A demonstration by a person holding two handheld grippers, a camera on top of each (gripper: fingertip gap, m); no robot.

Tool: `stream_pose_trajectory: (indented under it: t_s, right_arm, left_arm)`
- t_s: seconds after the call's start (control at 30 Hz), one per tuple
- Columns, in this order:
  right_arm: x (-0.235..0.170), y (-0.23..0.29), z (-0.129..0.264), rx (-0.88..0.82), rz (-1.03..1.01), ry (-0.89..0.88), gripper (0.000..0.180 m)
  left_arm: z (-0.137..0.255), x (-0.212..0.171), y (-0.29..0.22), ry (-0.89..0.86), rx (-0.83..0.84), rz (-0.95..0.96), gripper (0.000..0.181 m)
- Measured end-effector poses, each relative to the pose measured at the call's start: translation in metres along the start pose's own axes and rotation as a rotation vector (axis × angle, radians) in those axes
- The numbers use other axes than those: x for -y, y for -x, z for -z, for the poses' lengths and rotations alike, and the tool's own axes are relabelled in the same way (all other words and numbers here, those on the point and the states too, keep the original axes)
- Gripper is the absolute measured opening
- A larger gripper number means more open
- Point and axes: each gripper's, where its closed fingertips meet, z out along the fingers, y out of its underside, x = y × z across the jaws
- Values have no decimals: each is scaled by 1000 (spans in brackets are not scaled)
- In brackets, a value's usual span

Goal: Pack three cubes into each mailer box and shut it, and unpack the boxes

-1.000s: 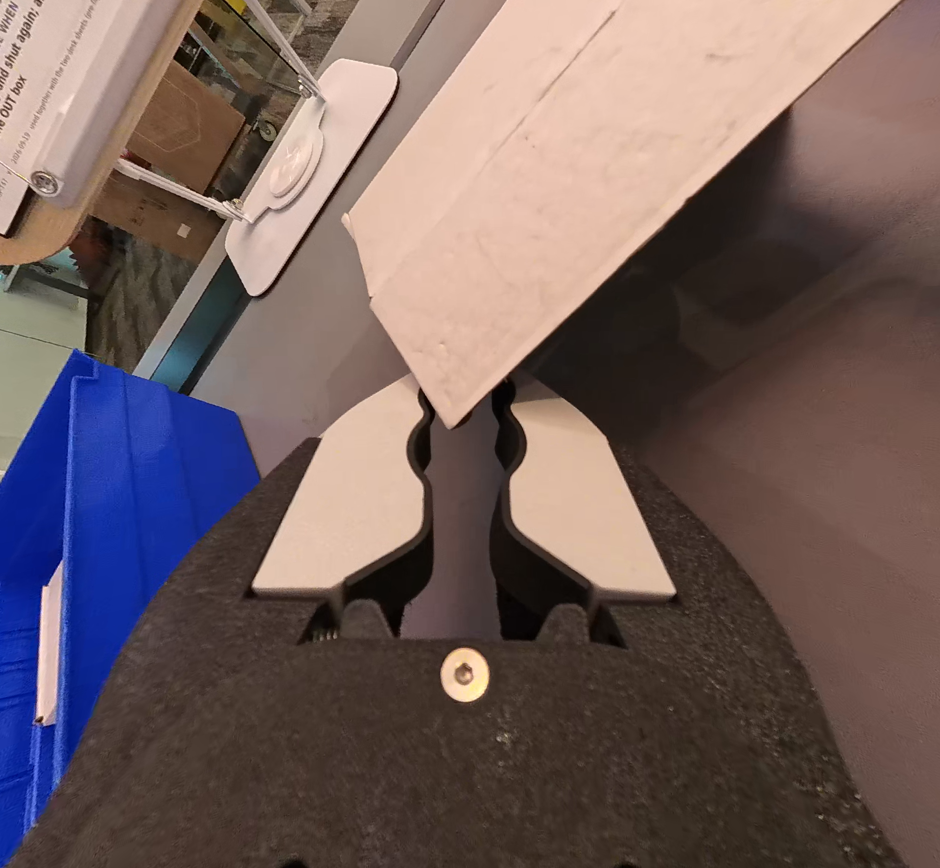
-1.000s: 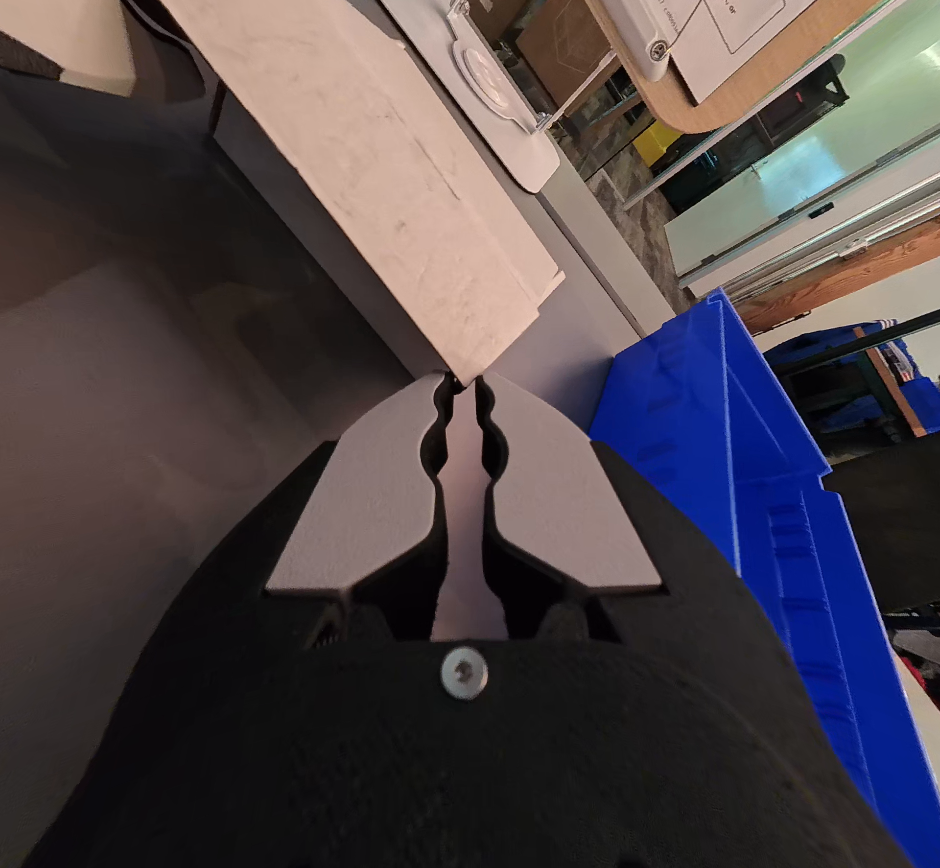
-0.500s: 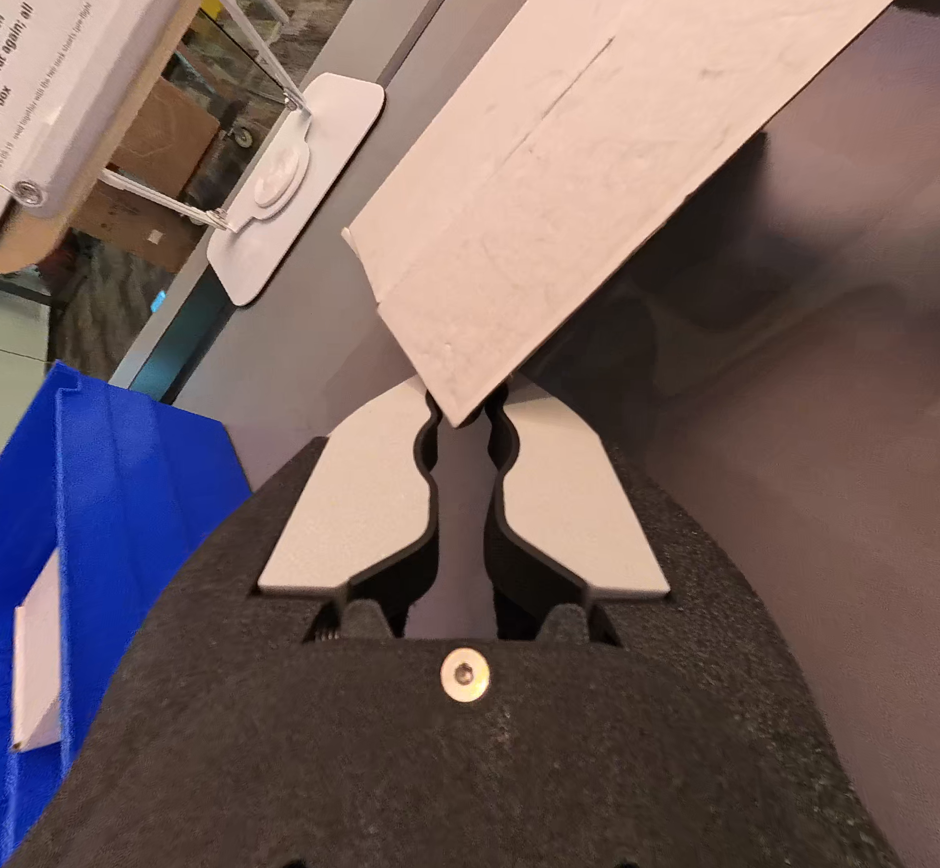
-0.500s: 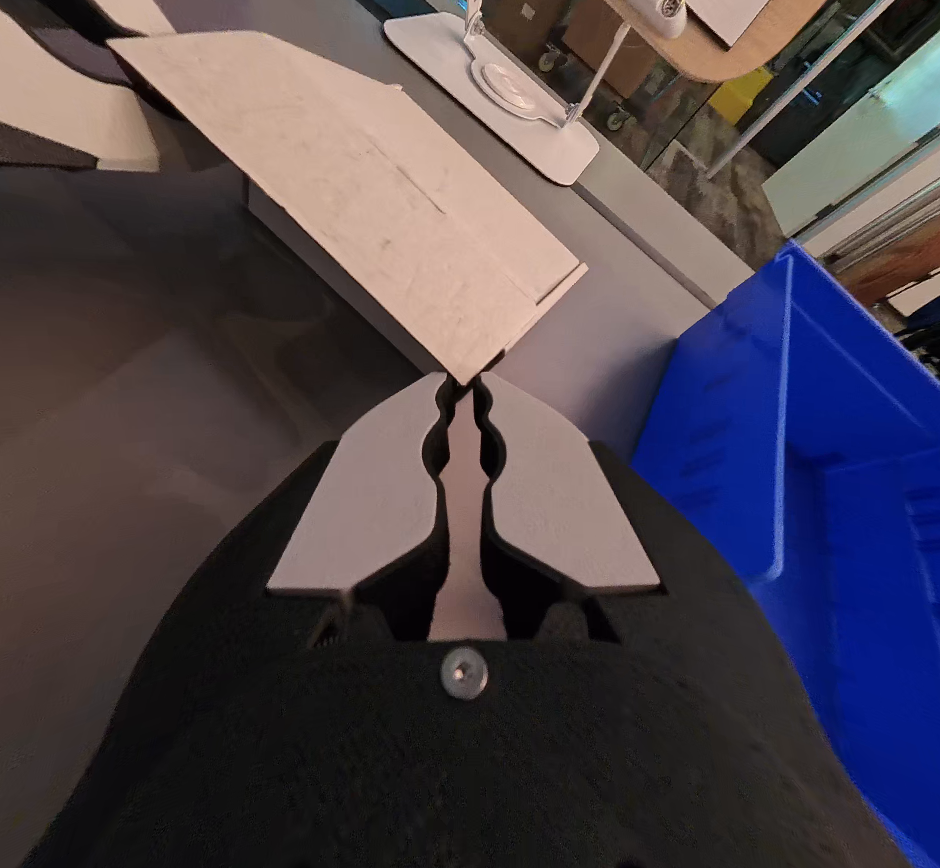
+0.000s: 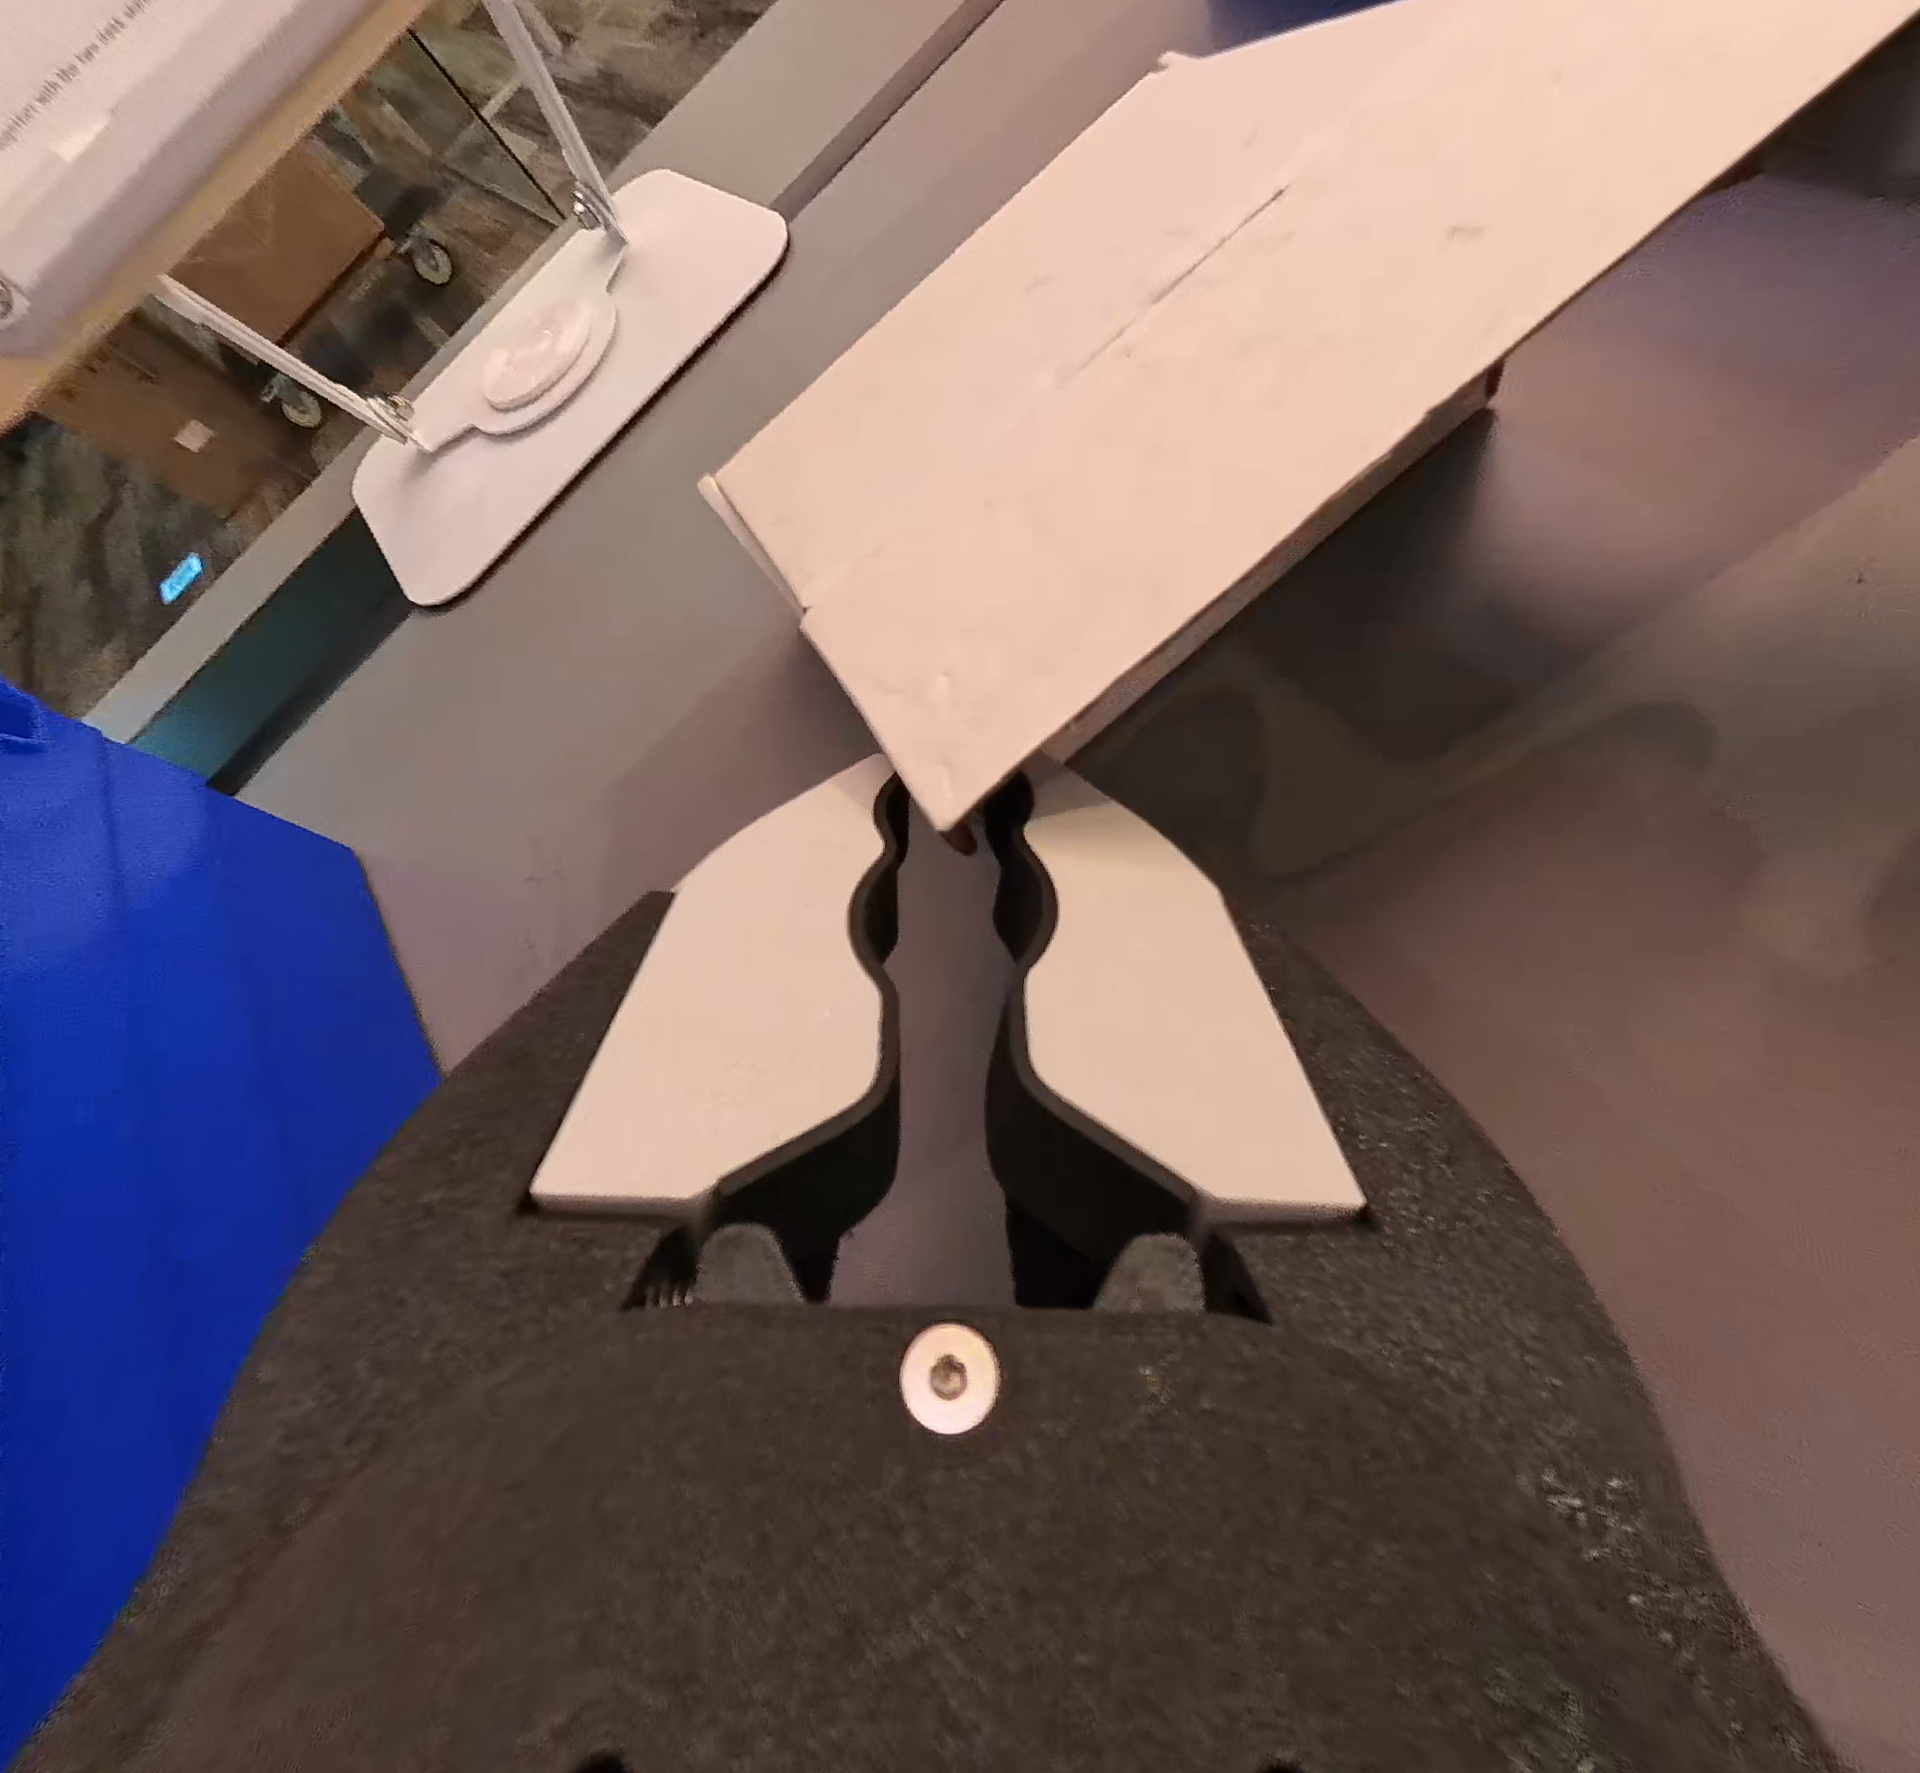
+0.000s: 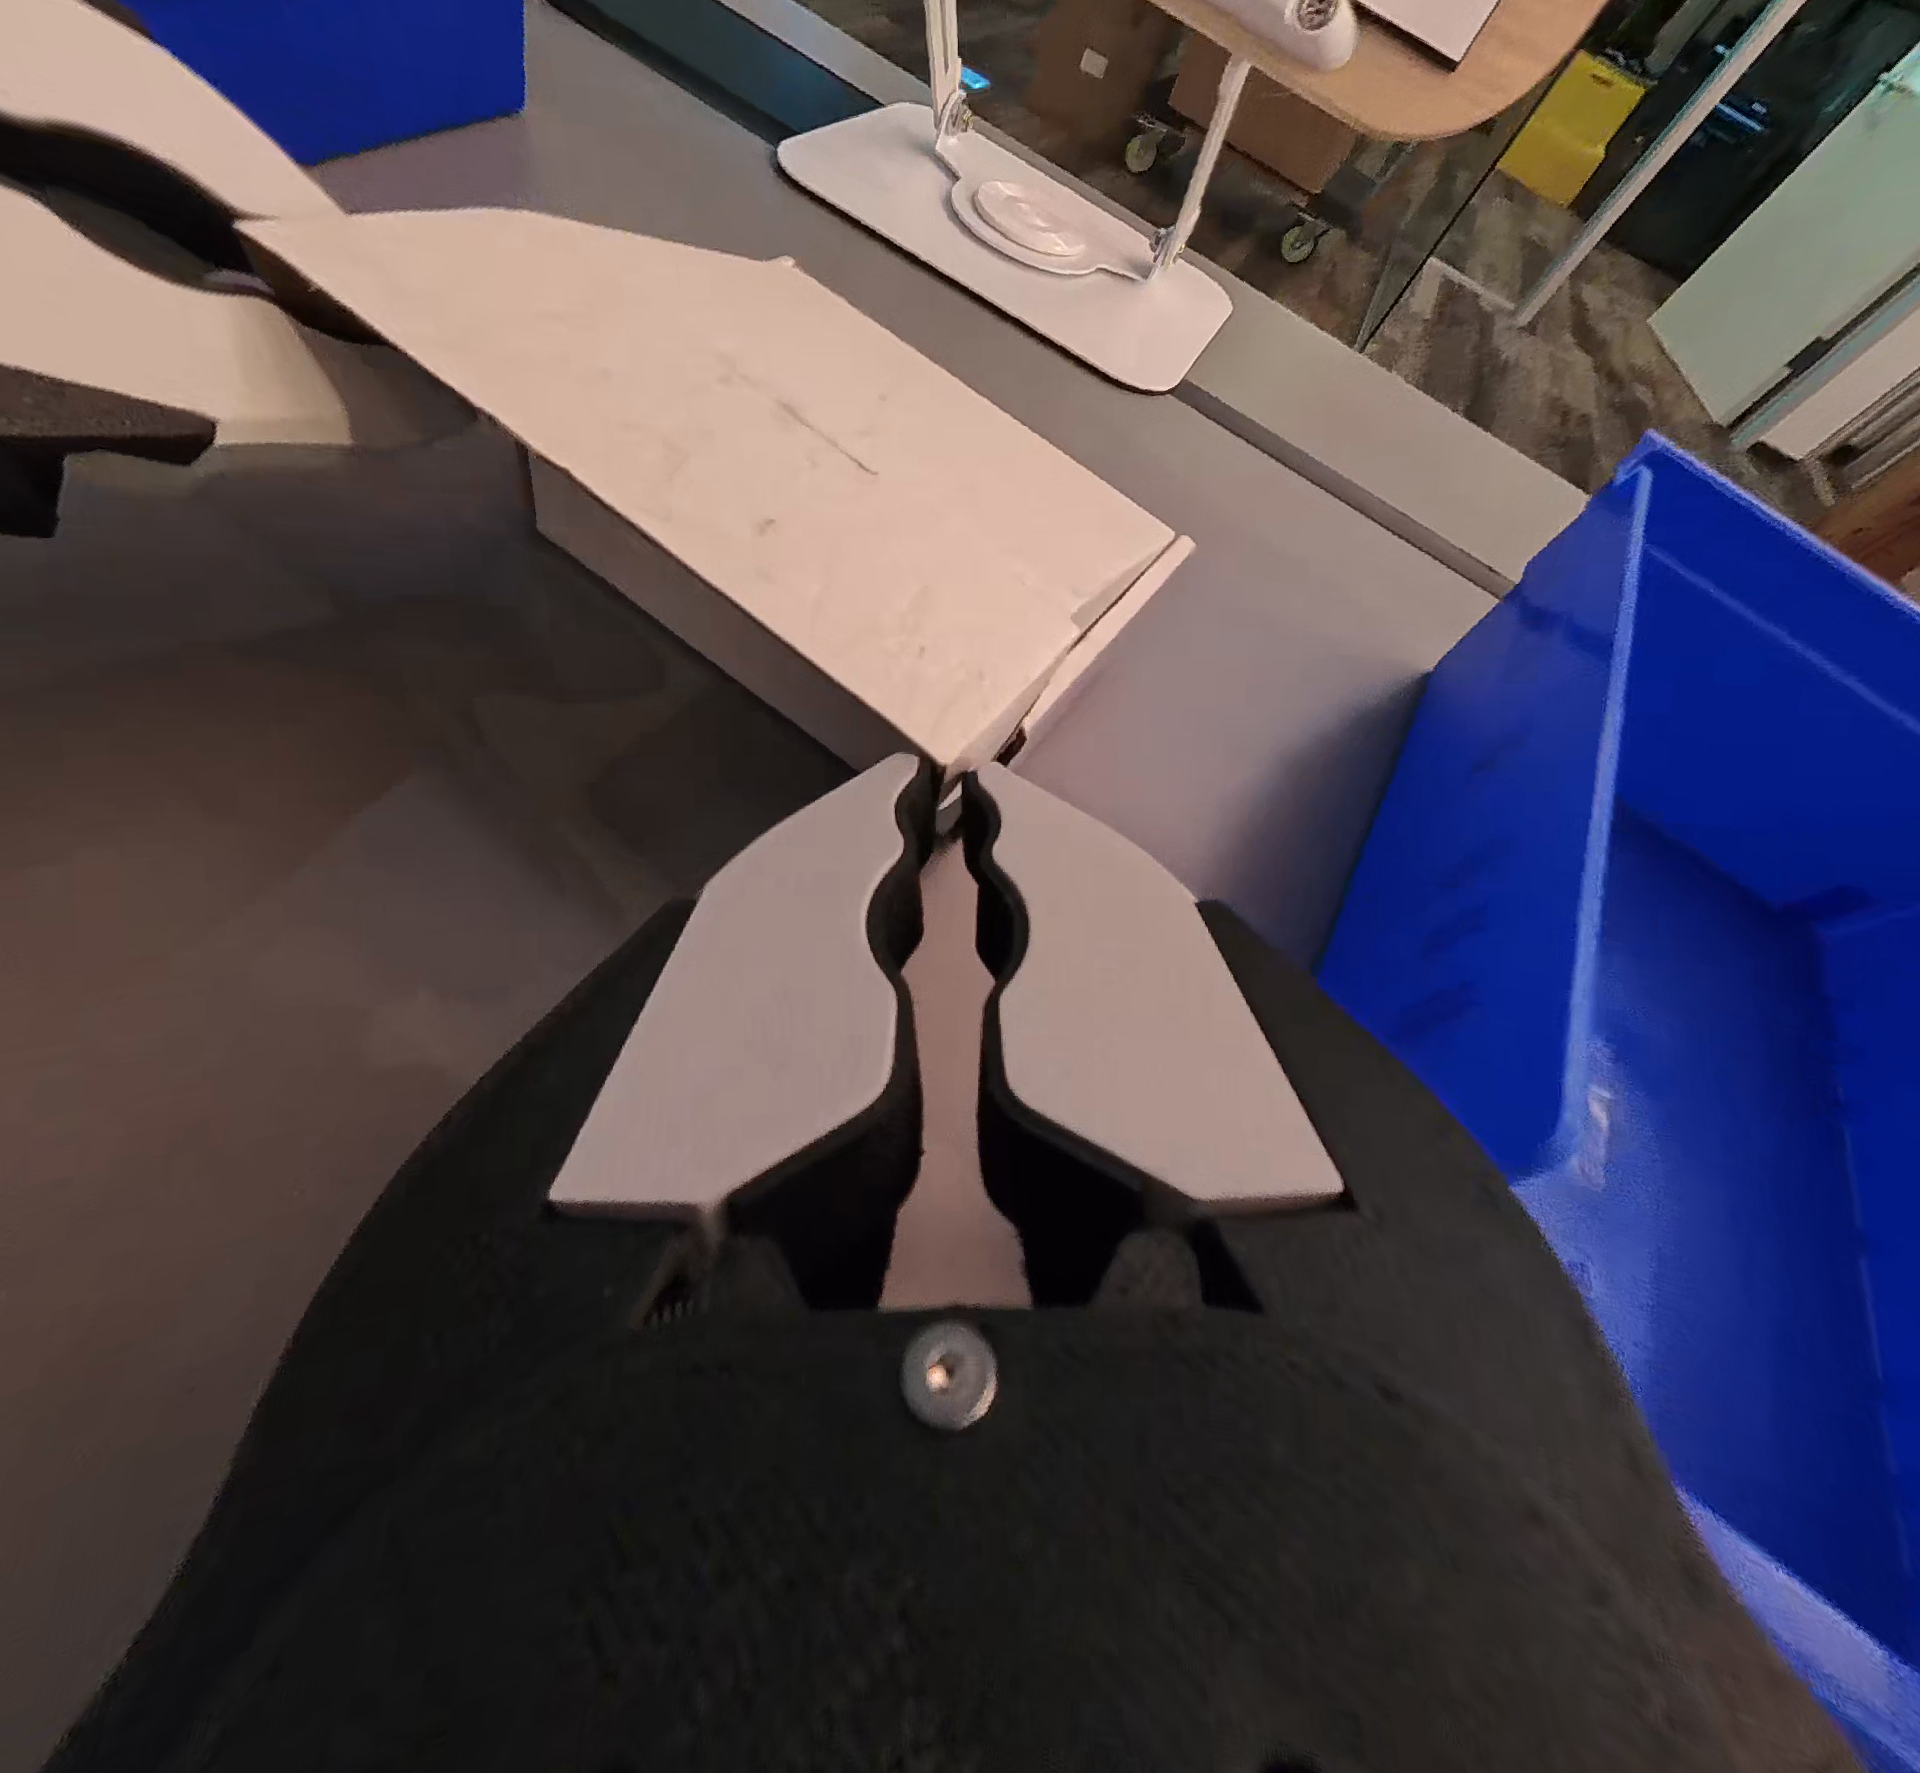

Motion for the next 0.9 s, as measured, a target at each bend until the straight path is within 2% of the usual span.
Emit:
stream_pose_trajectory:
  t_s: [0.27,0.53,0.8,0.9]
  right_arm:
    - [6,-6,3,7,-26,51,5]
    - [-3,-2,2,105,-159,163,5]
    - [-16,2,-4,81,-67,176,5]
    - [-19,6,-8,77,-3,150,5]
  left_arm:
    - [6,8,4,-12,65,-70,12]
    - [7,1,-3,37,29,-63,12]
    - [1,-12,-11,91,21,-125,16]
    - [-3,-18,-15,116,14,-137,29]
